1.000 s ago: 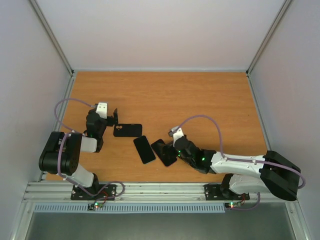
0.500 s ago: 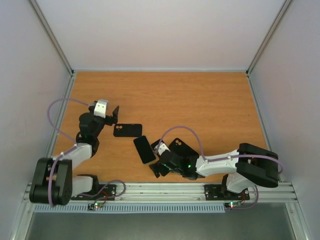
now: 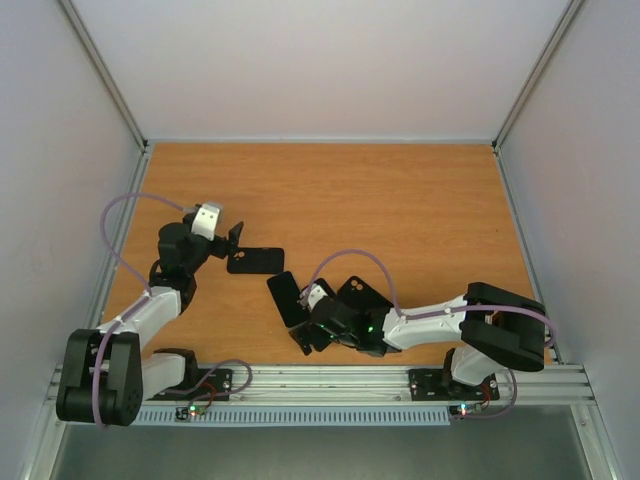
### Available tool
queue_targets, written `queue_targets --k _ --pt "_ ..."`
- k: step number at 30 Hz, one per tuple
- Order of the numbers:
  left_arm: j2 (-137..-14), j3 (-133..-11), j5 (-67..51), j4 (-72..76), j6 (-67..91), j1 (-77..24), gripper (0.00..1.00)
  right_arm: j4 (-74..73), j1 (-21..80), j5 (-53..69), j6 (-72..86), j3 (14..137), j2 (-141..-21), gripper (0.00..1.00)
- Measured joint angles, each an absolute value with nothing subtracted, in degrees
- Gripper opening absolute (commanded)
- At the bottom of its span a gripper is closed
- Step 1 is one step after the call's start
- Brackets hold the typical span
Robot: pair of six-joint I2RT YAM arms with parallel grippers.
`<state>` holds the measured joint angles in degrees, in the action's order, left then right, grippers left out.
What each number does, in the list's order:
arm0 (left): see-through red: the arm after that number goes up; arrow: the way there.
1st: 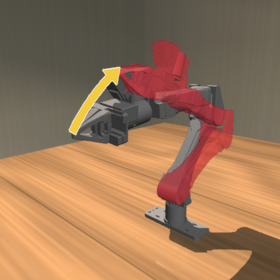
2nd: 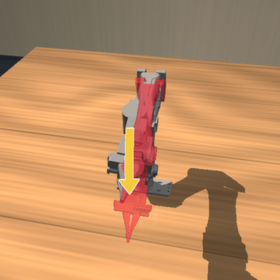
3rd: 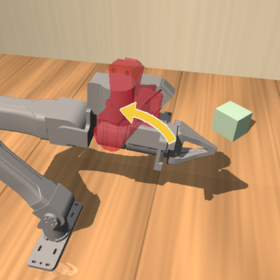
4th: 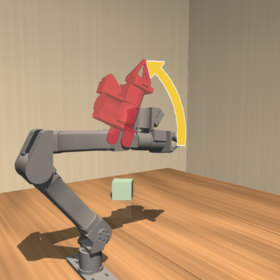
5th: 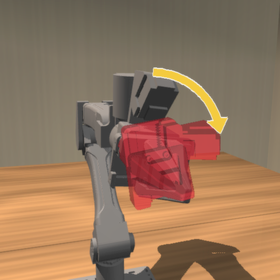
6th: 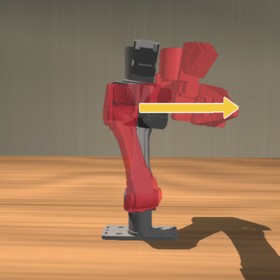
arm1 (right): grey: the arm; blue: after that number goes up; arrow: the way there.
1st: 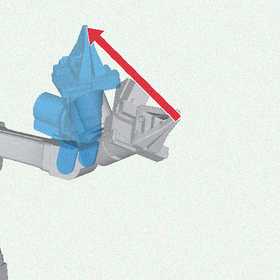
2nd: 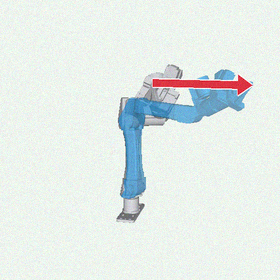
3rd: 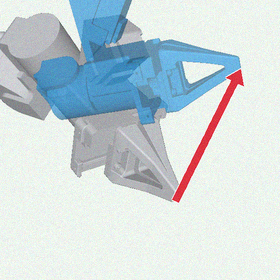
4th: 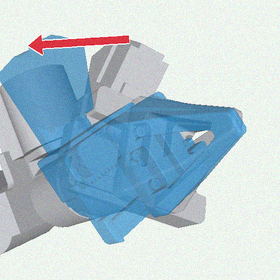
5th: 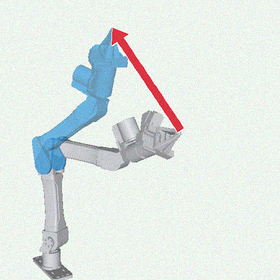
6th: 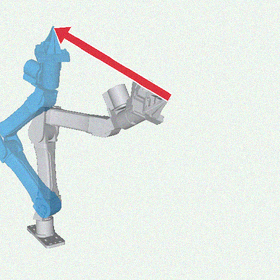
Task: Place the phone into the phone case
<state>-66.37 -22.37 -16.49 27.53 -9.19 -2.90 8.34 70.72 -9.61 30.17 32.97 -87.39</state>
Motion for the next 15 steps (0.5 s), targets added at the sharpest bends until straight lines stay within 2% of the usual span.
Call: queue_targets --k 10,15 --pt "-66.39 -22.37 -16.69 26.98 -9.67 -2.90 0.92 13.37 71.83 -4.97 32.56 31.29 -88.68 0.98" --pt "-66.41 -22.37 -16.67 26.98 -9.72 -2.90 0.91 14.63 71.83 -6.42 32.62 32.53 -91.31 0.98"
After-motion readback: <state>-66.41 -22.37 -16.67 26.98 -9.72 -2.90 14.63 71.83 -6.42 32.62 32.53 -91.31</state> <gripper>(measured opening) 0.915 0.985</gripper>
